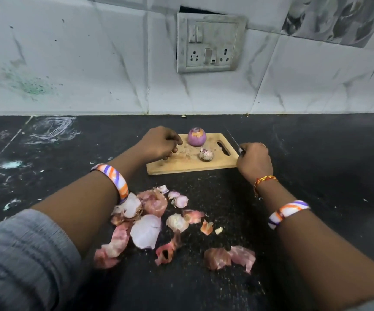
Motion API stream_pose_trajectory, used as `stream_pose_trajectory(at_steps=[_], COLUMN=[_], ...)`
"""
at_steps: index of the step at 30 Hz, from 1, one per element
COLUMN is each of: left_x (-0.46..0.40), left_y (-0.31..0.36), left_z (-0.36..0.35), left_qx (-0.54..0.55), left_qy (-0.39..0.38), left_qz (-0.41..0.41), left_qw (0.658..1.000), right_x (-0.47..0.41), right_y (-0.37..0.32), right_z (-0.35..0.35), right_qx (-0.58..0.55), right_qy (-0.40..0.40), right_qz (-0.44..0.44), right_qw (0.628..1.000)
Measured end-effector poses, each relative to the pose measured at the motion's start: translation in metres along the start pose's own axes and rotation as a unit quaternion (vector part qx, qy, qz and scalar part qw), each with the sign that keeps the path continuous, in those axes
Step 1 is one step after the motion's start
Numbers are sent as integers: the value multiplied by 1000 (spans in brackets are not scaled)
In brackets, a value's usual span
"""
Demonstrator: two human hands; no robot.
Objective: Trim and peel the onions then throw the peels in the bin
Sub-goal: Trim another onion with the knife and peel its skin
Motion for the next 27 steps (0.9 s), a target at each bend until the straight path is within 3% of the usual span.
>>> stream_pose_trajectory(at_steps=[8, 15, 22, 27], left_x=[-28, -17, 26, 69], left_y=[-4, -7, -5, -14], left_z=[-9, 3, 20, 24], left_qx=[-42, -54, -89, -120], left_qy=[14, 18, 25, 16], left_qz=[-7, -9, -16, -21], left_qw=[999, 998, 996, 992], right_x=[-39, -28, 23, 81], right_y=[-11, -12, -21, -25], right_z=[-50, -39, 4, 10], right_qx=[74, 98, 55, -7], right_qy=[-56, -63, -18, -40], right_qz=[12, 8, 22, 16], right_qw=[996, 993, 998, 999])
Point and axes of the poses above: each hand's wrist, its own x-axis away from the middle knuckle, its own z-axis out of the back of the hand, y = z × x, the point moved 8 cm from there along -x, towards the middle knuckle, and after that the axes turned 1 degree about x, right-handed, at the moved point
